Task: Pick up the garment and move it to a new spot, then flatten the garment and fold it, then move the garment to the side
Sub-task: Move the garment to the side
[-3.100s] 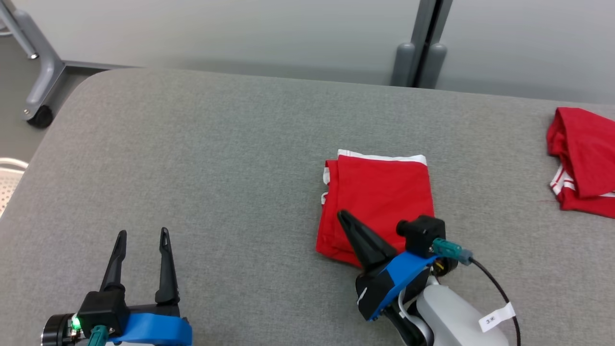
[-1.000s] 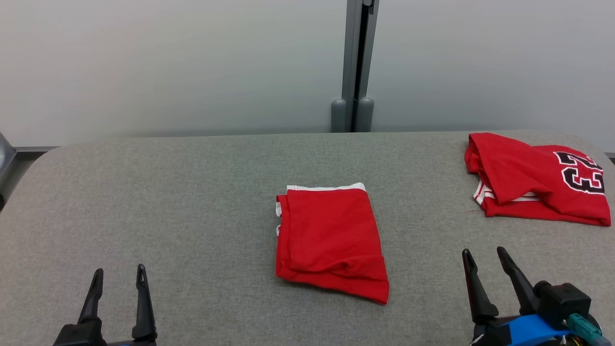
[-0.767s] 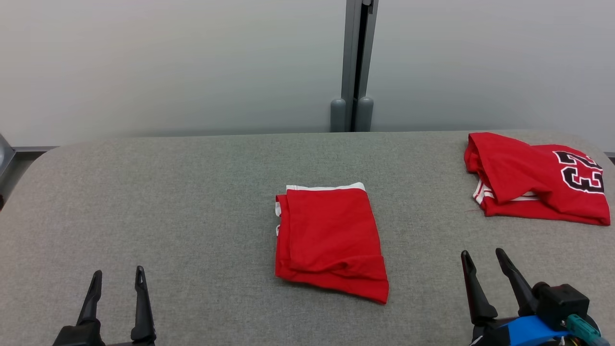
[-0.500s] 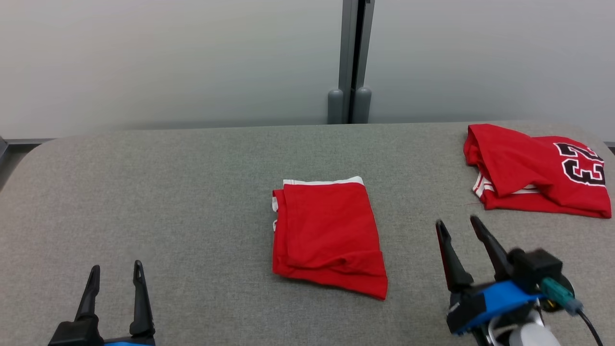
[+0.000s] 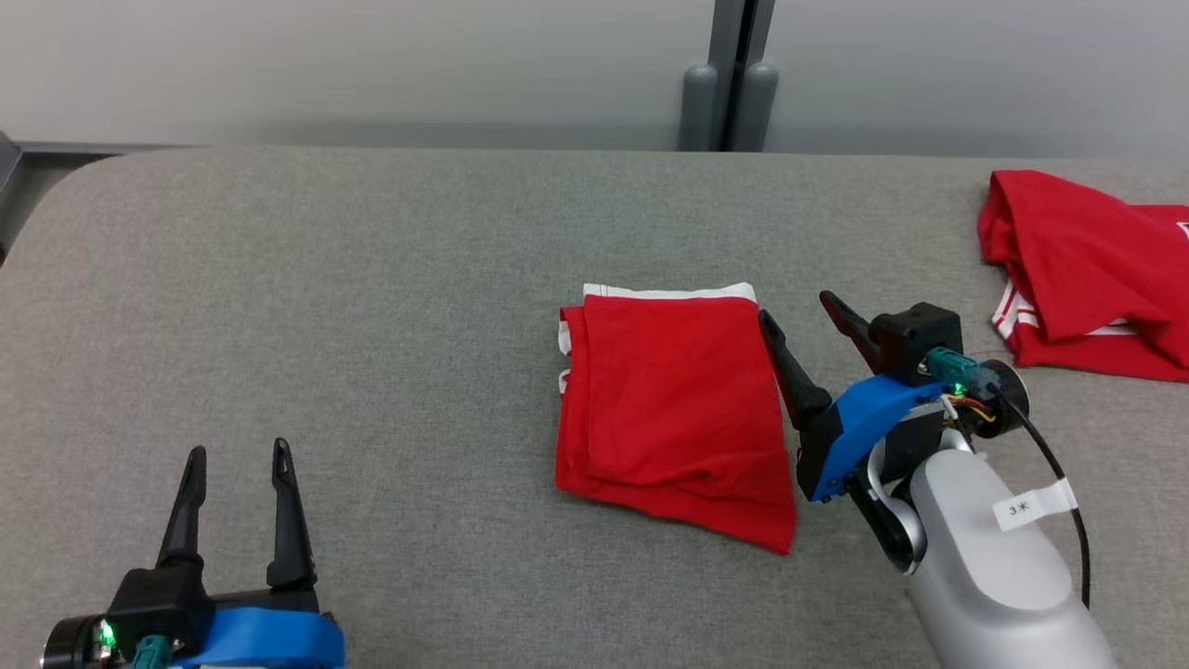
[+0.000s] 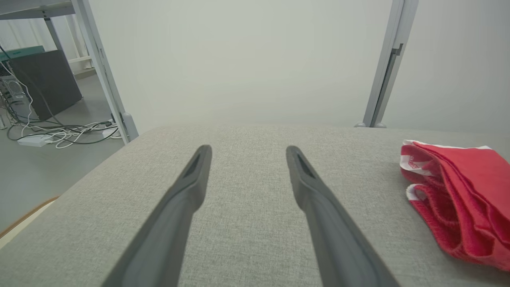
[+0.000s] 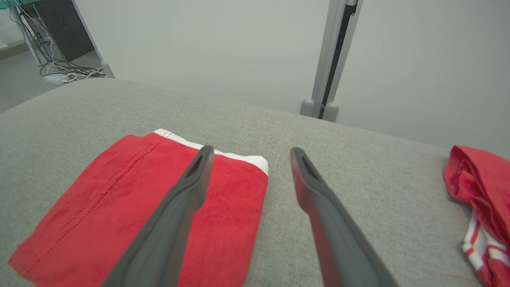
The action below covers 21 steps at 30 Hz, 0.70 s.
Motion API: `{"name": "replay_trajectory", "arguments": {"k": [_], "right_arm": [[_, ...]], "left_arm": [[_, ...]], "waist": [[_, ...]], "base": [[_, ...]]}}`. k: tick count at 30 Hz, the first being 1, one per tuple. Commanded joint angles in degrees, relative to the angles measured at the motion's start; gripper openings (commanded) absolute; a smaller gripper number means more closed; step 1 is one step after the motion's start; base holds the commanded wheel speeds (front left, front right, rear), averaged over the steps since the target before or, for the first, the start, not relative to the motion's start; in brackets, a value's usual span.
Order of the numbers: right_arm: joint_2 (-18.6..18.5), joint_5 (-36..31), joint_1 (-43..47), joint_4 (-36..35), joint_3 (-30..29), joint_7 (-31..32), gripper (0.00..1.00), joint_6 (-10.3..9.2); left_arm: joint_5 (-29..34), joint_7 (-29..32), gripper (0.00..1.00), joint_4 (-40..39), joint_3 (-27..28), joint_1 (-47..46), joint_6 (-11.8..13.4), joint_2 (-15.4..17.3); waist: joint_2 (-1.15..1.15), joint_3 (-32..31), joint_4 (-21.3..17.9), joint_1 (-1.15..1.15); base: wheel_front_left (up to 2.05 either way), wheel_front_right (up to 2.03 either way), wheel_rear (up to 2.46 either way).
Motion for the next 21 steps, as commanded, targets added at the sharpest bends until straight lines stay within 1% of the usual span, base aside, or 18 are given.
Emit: {"name": "replay_trajectory", "arguments": {"k": [1, 10, 17, 18, 19, 20, 21], "right_arm": [[-0.3, 0.8, -1.4, 2.2, 0.2, -0.1, 1.00, 0.02], [0.2, 1.6, -4.3, 16.8, 2.0, -2.9, 1.00, 0.02], [0.5, 3.7, -2.6, 23.3, 4.7, -5.5, 1.00, 0.02], [0.5, 4.7, -2.4, 23.3, 5.6, -6.0, 0.48, 0.02], [0.6, 5.7, -2.2, 23.0, 6.7, -6.4, 0.42, 0.03], [0.6, 6.8, -2.2, 22.6, 7.8, -6.7, 0.00, 0.03], [0.6, 7.7, -2.4, 22.4, 8.7, -7.1, 0.00, 0.03]], "left_arm": [[-0.1, -0.5, 1.00, 0.3, 0.0, -1.5, 0.2, 0.1], [-0.4, -1.7, 1.00, 2.1, -1.1, -4.4, 0.5, -0.3], [-0.6, -2.2, 1.00, 2.6, -1.6, -4.7, 0.7, -0.5], [-0.7, -2.2, 1.00, 2.7, -1.6, -4.9, 0.7, -0.5], [-0.8, -2.3, 1.00, 3.0, -1.7, -5.1, 0.5, -0.5], [-1.0, -2.3, 1.00, 3.3, -1.7, -5.3, 0.2, -0.5], [-1.2, -2.4, 1.00, 3.5, -1.8, -5.5, 0.0, -0.6]], "waist": [[-0.02, 1.7, 1.3, -0.01], [-0.02, 4.7, 2.9, -0.01], [-0.02, 5.0, 2.8, -0.01], [-0.02, 5.0, 2.7, -0.01], [-0.02, 4.9, 2.7, -0.01], [-0.02, 4.8, 2.5, -0.01], [-0.02, 4.7, 2.4, -0.01]], "base": [[0.00, 0.00, 0.00], [0.00, 0.00, 0.00], [0.00, 0.00, 0.00], [0.00, 0.00, 0.00], [0.00, 0.00, 0.00], [0.00, 0.00, 0.00], [0.00, 0.00, 0.00]]}}
